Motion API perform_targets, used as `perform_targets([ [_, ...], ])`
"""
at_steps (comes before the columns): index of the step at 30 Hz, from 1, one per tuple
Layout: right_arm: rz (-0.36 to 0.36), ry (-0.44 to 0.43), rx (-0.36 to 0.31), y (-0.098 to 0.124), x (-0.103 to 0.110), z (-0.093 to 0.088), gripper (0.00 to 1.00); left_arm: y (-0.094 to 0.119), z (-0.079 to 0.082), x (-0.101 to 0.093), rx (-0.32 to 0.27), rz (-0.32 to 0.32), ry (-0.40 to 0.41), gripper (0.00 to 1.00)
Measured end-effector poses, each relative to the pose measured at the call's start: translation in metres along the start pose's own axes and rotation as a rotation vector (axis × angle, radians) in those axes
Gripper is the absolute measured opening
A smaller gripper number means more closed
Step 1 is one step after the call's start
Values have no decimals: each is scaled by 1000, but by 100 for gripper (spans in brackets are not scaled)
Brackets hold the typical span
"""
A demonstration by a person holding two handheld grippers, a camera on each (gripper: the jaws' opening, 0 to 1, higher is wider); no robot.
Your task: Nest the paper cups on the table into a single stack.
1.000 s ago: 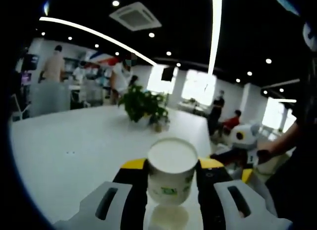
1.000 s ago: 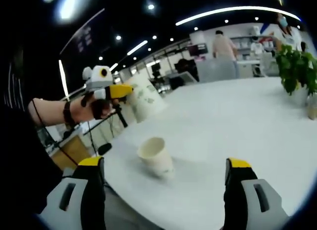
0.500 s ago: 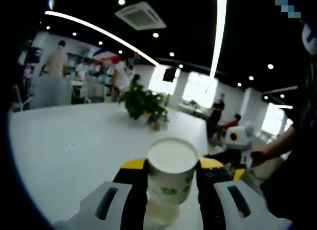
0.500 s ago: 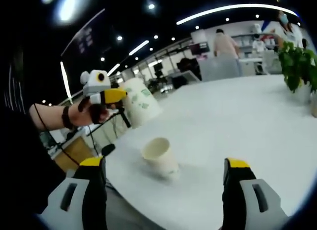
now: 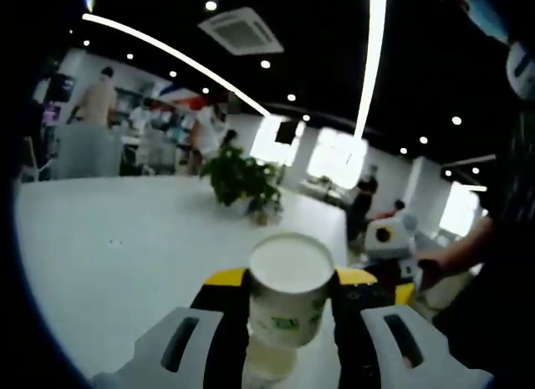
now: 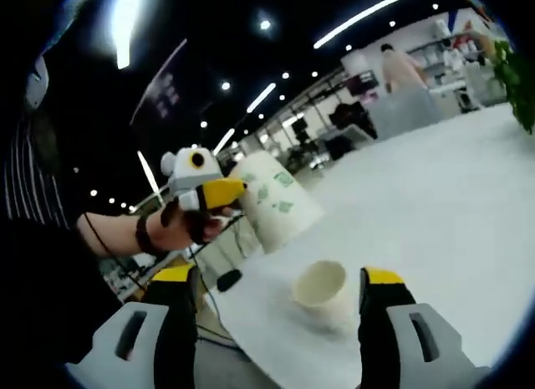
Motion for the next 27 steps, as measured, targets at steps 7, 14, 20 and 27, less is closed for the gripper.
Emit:
perform_targets([
  [7,79,-104,-96,-5,9,9,72,5,0,-2,-6,0,2,37],
  [14,111,-133,-131,-5,10,12,61,6,1,-7,-8,-23,-9,37],
  [20,139,-114,-147,-6,16,16,54,4,-1,-12,-5,-41,-17,37],
  [27,167,-144,-176,-7,18,20,51,5,-2,-13,-1,-43,-21,37],
])
Point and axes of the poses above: the point that each gripper's makers call its tool centre point, and the gripper's own axes: y roughly backward along the fingers, x roughly to its left, z roughly out of its top, the point moved 1 cm from there along y, roughly backward along the fingers, and after that the axes turned 5 degrees about z, right-handed, at the moved point
